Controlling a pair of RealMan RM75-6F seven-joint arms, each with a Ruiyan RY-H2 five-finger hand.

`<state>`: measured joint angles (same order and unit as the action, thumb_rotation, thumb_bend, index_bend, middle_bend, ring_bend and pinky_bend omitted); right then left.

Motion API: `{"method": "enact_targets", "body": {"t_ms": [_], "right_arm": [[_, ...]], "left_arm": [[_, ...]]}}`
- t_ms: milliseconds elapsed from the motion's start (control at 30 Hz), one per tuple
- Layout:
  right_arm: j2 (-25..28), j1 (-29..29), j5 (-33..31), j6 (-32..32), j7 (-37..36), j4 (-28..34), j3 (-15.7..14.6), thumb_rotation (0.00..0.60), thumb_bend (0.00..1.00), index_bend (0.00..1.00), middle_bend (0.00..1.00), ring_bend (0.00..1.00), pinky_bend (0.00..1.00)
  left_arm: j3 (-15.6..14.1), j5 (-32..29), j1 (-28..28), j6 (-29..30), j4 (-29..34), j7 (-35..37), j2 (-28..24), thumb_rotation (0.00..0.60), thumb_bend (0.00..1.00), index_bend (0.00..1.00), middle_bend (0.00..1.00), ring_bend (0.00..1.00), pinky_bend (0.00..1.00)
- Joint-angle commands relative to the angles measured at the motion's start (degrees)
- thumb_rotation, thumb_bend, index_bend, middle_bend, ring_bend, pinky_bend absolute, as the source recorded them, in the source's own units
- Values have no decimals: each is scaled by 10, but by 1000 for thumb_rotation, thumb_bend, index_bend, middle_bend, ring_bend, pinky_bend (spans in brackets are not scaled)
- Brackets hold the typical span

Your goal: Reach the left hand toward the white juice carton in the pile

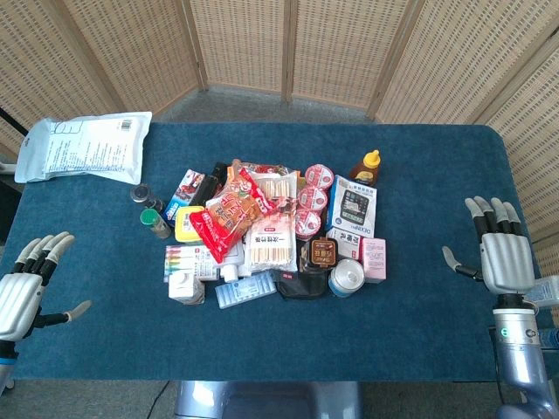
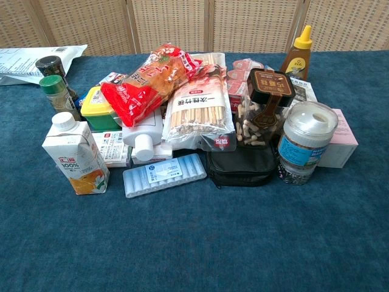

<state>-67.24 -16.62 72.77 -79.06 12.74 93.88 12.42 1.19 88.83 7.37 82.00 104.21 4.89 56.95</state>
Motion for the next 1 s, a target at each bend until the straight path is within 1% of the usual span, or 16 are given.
{"method": "enact_targets", "body": {"t_ms": [33, 233, 400, 600, 767, 1000], "right_arm": [[0, 0, 2, -2, -2, 1, 0, 382, 336, 0, 119, 0, 0], [-4, 3, 9, -6, -9, 1, -3, 378, 337, 0, 119, 0, 0], [-5, 7, 14, -13, -11, 6, -4, 376, 336, 0, 119, 0, 0], [-2, 6, 14, -13, -4, 17, -3, 382, 337, 0, 117, 0, 0], [-1, 4, 15, -12, 4, 25, -2, 383, 336, 0, 117, 0, 0], [1, 6, 11, -13, 3, 28, -2, 381, 337, 0, 116, 0, 0]], "left_arm": [[-1, 0, 1, -2, -1, 1, 1, 522, 216, 0, 0, 0, 0], [-4, 4, 4, -7, -3, 4, -1, 520, 216, 0, 0, 0, 0], [-1, 3, 11, -16, -9, 33, -6, 520, 217, 0, 0, 0, 0], [-3, 12, 49, -76, -22, 78, -7, 528, 217, 0, 0, 0, 0], [2, -2, 63, -93, -33, 107, 6, 527, 216, 0, 0, 0, 0], [-1, -8, 77, -118, -58, 129, 28, 526, 216, 0, 0, 0, 0]]}}
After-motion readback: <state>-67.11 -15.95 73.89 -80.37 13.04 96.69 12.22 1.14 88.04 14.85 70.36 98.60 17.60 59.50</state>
